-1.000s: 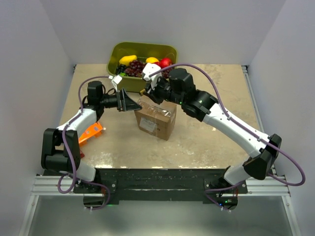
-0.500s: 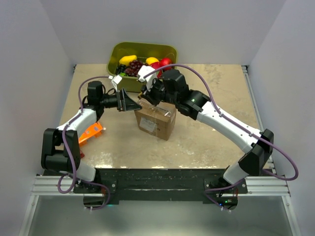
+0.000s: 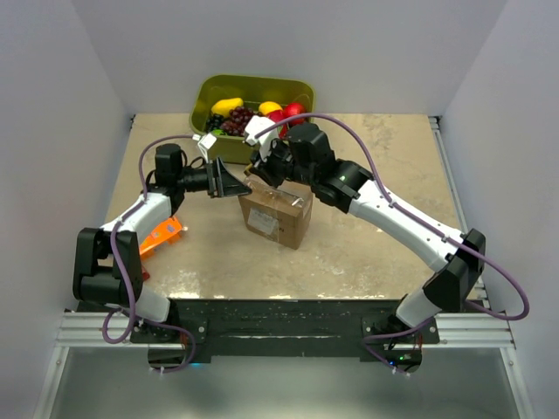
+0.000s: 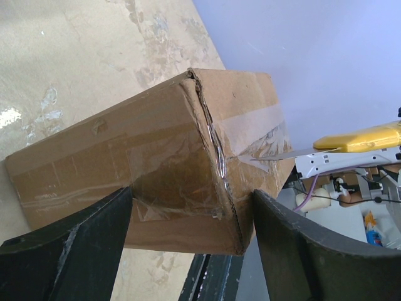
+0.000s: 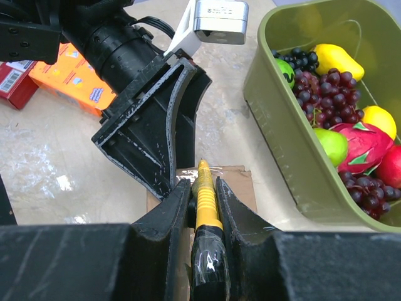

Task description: Unpack the express box

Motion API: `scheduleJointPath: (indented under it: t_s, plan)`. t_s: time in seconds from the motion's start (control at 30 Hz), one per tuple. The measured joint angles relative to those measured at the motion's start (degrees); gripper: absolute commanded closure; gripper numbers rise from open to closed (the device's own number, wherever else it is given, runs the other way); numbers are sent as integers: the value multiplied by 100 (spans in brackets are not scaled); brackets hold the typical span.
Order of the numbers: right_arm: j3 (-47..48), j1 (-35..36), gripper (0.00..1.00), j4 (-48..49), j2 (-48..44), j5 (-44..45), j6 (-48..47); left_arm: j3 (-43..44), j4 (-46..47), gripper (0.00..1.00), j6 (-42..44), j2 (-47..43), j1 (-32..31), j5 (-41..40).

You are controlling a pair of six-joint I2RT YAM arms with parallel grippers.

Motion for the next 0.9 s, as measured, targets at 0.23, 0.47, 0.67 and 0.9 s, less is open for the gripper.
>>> scheduleJointPath:
  t_s: [0.23, 0.47, 0.67, 0.9]
  plan:
    - [0, 0, 100, 4, 111, 4, 17, 0, -7, 21, -2, 0, 2, 0]
    - [0, 0, 100, 17, 160, 9, 15, 0, -11, 21, -4, 0, 2, -9]
    - [17, 0, 100, -44, 160, 50, -15, -2, -15, 21, -4, 0, 9, -13]
    - [140, 28, 100, -313, 160, 153, -280, -2, -24, 22, -7, 0, 13, -13]
